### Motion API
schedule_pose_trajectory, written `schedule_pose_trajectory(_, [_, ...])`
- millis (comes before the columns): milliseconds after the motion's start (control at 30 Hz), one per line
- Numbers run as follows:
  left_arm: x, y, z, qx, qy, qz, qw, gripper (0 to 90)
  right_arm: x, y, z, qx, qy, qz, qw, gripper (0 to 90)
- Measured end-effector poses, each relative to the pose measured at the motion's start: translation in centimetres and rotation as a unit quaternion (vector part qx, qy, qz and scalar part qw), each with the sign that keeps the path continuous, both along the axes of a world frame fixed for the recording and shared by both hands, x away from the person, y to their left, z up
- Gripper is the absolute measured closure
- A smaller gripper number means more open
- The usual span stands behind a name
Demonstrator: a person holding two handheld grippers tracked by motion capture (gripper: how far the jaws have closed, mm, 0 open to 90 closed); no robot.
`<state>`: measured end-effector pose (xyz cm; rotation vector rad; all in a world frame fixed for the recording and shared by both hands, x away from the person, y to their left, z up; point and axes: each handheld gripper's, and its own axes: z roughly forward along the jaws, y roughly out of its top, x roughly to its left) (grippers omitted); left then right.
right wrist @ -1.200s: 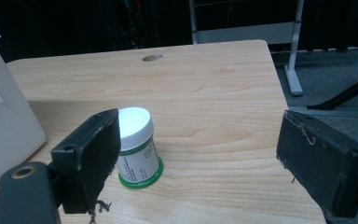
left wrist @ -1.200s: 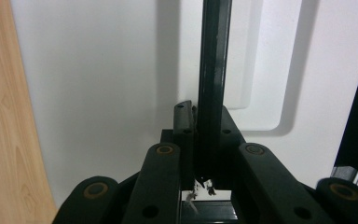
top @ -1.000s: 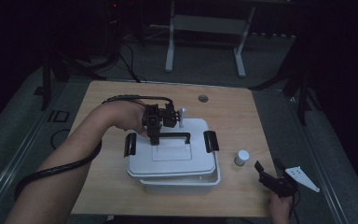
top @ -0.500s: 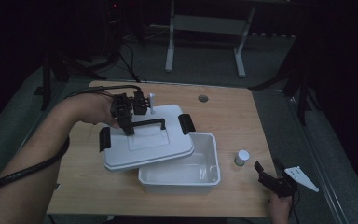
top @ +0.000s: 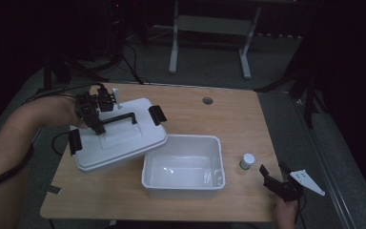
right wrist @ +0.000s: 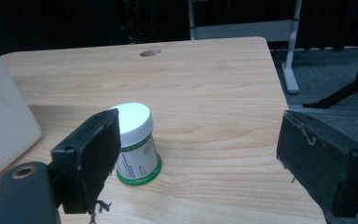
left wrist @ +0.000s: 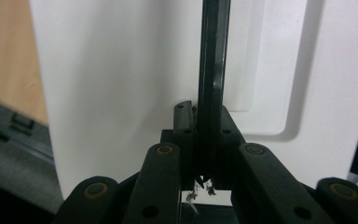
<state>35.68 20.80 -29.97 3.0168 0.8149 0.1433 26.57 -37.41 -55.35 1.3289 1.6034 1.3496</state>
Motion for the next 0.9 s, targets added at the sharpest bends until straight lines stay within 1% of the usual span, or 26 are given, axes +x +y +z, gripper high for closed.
schedule_pose_trajectory(67, [0.1,1.1,-0.1,-0.002,-0.005,0.019,0.9998,83.6,0.0,0.0,0.0,0.0,0.001,0.0,1.0,13.3])
schedule_pose_trajectory(133, [0.0,2.0,-0.1,-0.005,-0.002,0.031,0.9995,83.6,0.0,0.1,0.0,-0.002,0.001,0.0,1.0,13.3])
schedule_pose_trajectory(233, [-0.1,3.2,-0.4,-0.006,0.002,0.047,0.9989,83.6,0.0,0.1,0.0,-0.003,0.002,0.0,1.0,13.3])
schedule_pose_trajectory(300, [-0.1,3.9,-0.7,-0.003,0.001,0.053,0.9986,83.6,0.1,0.1,0.0,-0.004,0.001,0.0,1.0,13.3])
schedule_pose_trajectory(400, [-0.2,5.0,-1.3,-0.001,0.006,0.067,0.9978,83.6,0.1,0.1,0.0,-0.004,0.002,0.0,1.0,13.4])
schedule_pose_trajectory(433, [-0.3,5.3,-1.6,-0.003,0.011,0.074,0.9972,83.6,0.0,0.1,0.0,-0.004,0.001,0.0,1.0,13.3])
schedule_pose_trajectory(467, [-0.3,5.5,-1.9,0.001,0.013,0.074,0.9972,83.6,0.0,0.1,0.0,-0.005,0.002,0.0,1.0,13.3])
schedule_pose_trajectory(500, [-0.3,5.8,-2.2,0.002,0.012,0.081,0.9967,83.6,0.1,0.1,0.0,-0.006,0.002,0.0,1.0,13.3])
schedule_pose_trajectory(533, [-0.3,6.1,-2.5,0.0,0.02,0.085,0.9962,83.6,0.0,0.2,0.0,-0.006,0.002,0.0,1.0,13.3])
schedule_pose_trajectory(600, [-0.4,6.5,-3.3,0.002,0.022,0.091,0.9956,83.5,0.1,0.2,0.0,-0.006,0.003,0.001,1.0,13.3])
schedule_pose_trajectory(633, [-0.4,6.7,-3.7,0.003,0.029,0.092,0.9954,83.6,0.0,0.2,0.0,-0.005,0.003,0.001,1.0,13.3])
schedule_pose_trajectory(767, [-0.4,7.5,-5.1,-0.001,0.032,0.1,0.9945,83.6,0.1,0.2,0.0,-0.006,0.002,0.001,1.0,13.3])
schedule_pose_trajectory(833, [-0.3,7.9,-5.8,-0.008,0.041,0.103,0.9938,83.6,0.1,0.2,0.0,-0.008,0.003,0.001,1.0,13.3])
schedule_pose_trajectory(900, [-0.3,8.2,-6.7,-0.01,0.042,0.109,0.9931,83.6,0.1,0.3,0.0,-0.011,0.003,0.003,0.9999,13.3])
